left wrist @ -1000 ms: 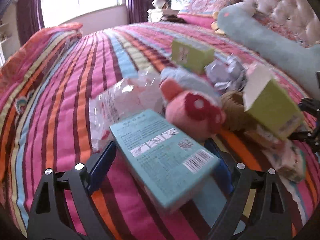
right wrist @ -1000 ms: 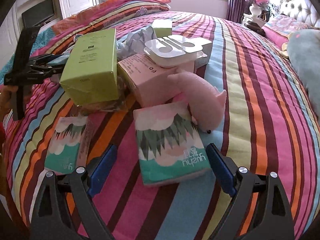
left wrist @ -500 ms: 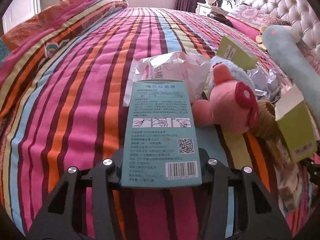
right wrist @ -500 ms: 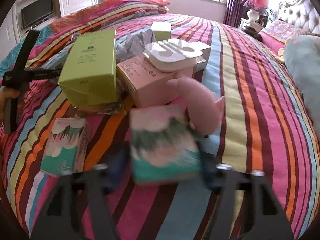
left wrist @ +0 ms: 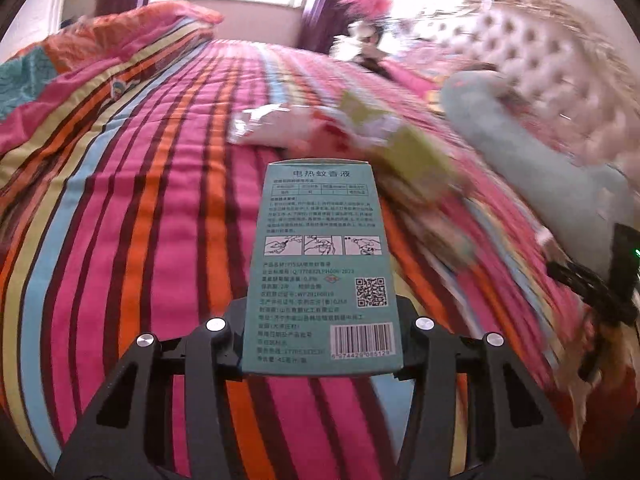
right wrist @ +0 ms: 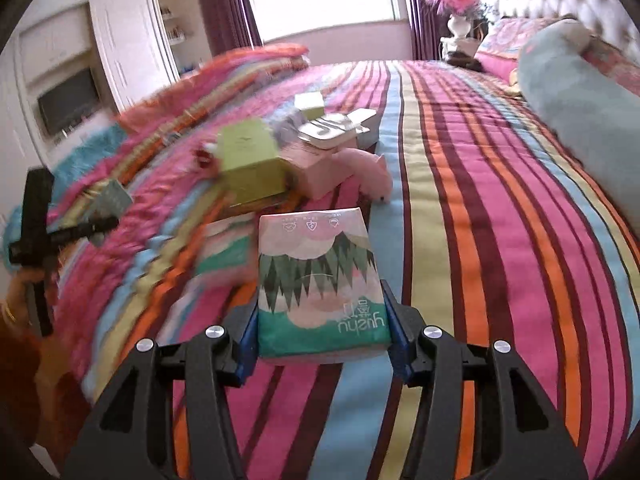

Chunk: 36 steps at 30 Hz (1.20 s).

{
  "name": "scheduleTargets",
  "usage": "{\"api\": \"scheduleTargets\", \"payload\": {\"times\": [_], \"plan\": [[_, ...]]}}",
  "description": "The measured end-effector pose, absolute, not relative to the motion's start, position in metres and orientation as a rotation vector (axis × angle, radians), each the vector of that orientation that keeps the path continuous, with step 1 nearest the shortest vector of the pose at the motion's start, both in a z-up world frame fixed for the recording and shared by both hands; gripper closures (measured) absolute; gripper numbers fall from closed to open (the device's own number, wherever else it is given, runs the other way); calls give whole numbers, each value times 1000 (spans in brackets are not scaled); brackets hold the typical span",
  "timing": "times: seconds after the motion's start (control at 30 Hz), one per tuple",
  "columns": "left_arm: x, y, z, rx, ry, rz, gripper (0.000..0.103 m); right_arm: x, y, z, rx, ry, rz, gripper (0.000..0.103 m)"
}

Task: Collect trash
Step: 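Carry the teal box and tissue pack to the wastebasket and release both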

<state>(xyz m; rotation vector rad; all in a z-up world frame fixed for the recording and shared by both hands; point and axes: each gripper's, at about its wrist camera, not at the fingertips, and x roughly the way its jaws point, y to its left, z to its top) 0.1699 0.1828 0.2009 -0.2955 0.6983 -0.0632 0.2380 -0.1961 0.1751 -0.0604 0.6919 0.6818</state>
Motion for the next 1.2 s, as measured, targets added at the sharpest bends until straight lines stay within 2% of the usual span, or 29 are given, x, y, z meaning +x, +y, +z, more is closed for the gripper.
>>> {"api": "scheduleTargets", "payload": {"times": [0.13,0.23,0.37,0.53,0.6,0.7,0.9,0.93,0.97,1.03,1.07,1.1,1.2], "plan": [[86,127,196,-277,718,-178,55,160,-211,173,-53,680,742,53],[34,85,174,-297,787,-258,55,93,-211,155,-36,751,800,53],[-9,28,116,-295,966,-324,55,39,-200,99,30,957,838,53],[-9,-18,14,-168,1261,-244,55,26,-179,-1,-34,1226,772,53],[-2,-23,-18,-187,1360,-230,55,26,-174,-23,-54,1289,761,53],[6,-22,-28,-207,1397,-224,55,34,-168,-39,-66,1355,759,53],[11,-27,-29,-172,1393,-181,54,37,-160,-38,-94,1341,766,53],[7,-29,-31,-171,1394,-179,46,36,-159,-37,-98,1338,768,53],[6,-28,-31,-168,1395,-174,34,39,-156,-36,-102,1338,773,52],[5,-20,-30,-155,1390,-158,27,32,-159,-37,-111,1336,764,43],[6,-20,-30,-148,1390,-148,25,18,-165,-41,-114,1333,756,27],[5,-18,-31,-148,1391,-147,25,20,-165,-41,-117,1327,734,21],[6,-18,-33,-154,1398,-152,25,6,-172,-43,-104,1332,720,21]]}}
